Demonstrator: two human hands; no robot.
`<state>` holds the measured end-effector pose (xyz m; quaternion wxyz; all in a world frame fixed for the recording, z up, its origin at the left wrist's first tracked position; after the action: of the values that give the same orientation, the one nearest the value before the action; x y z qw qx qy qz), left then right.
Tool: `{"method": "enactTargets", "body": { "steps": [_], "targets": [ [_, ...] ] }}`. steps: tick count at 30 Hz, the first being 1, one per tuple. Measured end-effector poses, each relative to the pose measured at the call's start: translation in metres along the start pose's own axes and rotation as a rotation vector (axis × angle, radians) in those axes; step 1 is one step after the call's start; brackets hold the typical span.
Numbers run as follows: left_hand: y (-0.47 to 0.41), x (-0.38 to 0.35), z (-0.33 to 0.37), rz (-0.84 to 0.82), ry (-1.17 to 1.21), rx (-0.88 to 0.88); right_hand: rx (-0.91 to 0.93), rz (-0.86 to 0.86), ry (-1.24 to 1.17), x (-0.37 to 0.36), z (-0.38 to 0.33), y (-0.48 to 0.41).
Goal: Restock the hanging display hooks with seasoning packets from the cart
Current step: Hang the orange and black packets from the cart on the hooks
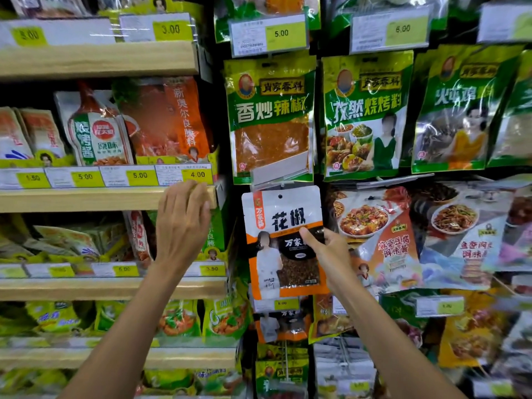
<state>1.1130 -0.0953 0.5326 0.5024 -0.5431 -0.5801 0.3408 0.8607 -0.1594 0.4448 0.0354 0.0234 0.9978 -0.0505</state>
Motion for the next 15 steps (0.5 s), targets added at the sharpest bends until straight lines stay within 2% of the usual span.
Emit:
{"method": "enactTargets", "body": {
  "steps": [15],
  "targets": [
    [0.001, 0.005, -0.001, 0.007, 0.057, 0.021, -0.089, 0.118, -0.006, -0.006, -0.004, -0.016]
  ]
}}
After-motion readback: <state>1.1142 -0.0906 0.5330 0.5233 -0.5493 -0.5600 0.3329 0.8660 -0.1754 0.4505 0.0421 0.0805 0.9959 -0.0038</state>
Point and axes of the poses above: each hand's wrist, its own y-axis away from the middle knuckle, its own x-axis out of the back of the hand, z = x × y, the point moved 6 cm from there along -y, towards the middle knuckle, and after that the axes turned 7 degrees about -x, right-handed, at the moved point
